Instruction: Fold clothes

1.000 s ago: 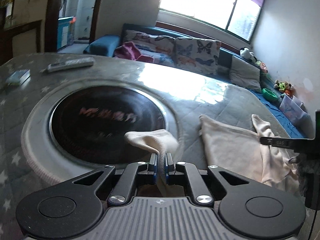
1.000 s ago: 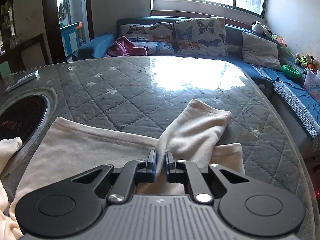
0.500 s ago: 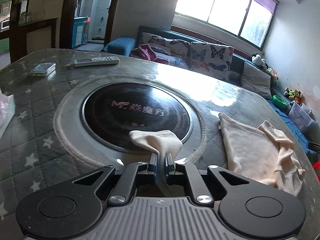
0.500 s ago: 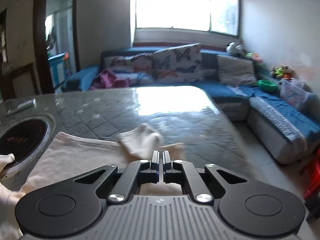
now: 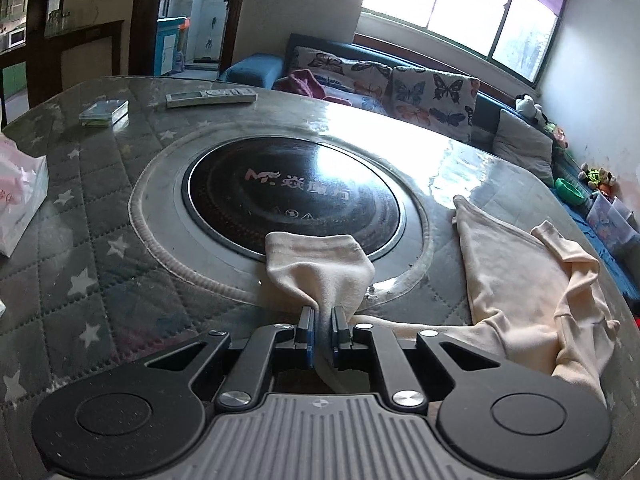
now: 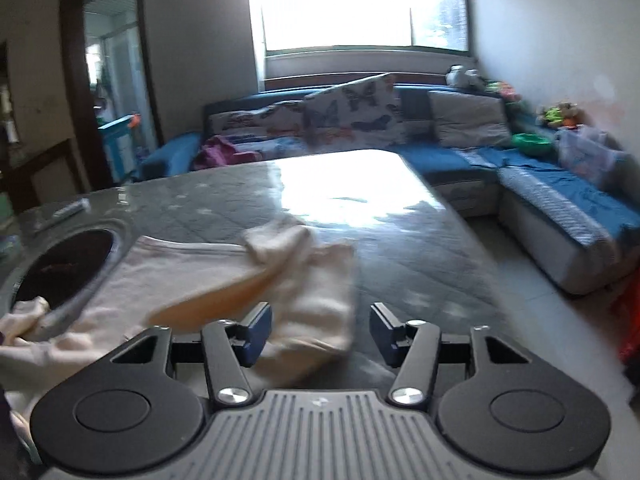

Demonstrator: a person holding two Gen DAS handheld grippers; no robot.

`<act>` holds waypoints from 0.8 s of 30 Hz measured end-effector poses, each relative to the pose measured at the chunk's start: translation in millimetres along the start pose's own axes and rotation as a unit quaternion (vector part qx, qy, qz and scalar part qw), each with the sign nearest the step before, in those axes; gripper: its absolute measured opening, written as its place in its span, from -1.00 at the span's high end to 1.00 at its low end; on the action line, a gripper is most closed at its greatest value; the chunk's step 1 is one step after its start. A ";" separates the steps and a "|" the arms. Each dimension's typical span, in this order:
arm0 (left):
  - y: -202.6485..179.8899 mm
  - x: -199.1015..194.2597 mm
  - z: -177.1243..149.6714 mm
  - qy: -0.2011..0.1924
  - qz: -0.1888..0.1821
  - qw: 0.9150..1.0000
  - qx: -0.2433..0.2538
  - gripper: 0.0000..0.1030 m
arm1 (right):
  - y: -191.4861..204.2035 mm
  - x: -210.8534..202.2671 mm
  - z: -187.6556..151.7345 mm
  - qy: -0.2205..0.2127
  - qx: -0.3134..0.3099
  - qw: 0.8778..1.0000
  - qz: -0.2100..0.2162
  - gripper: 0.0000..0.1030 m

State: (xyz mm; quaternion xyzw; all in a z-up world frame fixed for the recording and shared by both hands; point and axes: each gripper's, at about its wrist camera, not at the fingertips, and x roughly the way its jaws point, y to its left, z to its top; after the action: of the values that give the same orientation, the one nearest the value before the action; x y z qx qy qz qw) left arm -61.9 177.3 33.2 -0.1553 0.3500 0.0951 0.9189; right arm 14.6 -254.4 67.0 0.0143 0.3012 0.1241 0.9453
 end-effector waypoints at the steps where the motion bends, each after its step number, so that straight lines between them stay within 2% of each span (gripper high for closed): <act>1: 0.0 -0.3 0.4 0.000 0.001 1.000 -0.001 0.75 | 5.0 6.6 2.9 0.000 0.001 1.000 0.007 -0.49; 2: 0.1 -0.6 0.6 0.000 0.001 1.000 -0.001 0.74 | 10.0 13.3 5.8 0.000 0.002 1.000 0.014 -0.66; 4: 0.6 -0.4 0.9 0.001 0.004 1.000 0.000 0.71 | 19.8 26.2 13.1 -0.001 0.001 1.000 0.025 -0.71; 6: 1.1 0.3 0.6 0.001 0.007 1.000 0.001 0.66 | 28.2 37.7 18.8 0.000 -0.003 1.000 0.027 -0.85; 7: 1.8 0.6 0.4 0.002 0.008 1.000 0.001 0.58 | 32.0 43.0 21.2 0.003 -0.005 1.000 0.024 -0.95; 9: 3.0 0.5 0.5 0.002 0.011 1.000 0.000 0.43 | 39.2 50.4 23.7 0.006 -0.013 1.000 0.015 -1.00; 16: 7.1 -3.9 2.0 -0.005 0.018 1.000 -0.001 0.08 | 52.9 72.7 27.5 0.016 -0.031 0.999 -0.011 -1.00; 18: 7.9 -4.7 2.3 -0.006 0.017 1.000 -0.003 0.03 | 55.1 78.7 28.2 0.024 -0.032 0.999 -0.019 -1.00; 24: 6.5 -3.9 0.9 -0.002 0.016 1.000 -0.004 -0.02 | 58.6 91.2 29.9 0.060 -0.033 0.998 -0.003 -1.00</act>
State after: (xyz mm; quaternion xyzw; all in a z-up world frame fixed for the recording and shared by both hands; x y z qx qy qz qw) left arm -66.0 183.5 35.1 -0.1537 0.3498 0.1113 0.9174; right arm 90.3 -174.0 45.8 -0.0249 0.3533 0.1313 0.9259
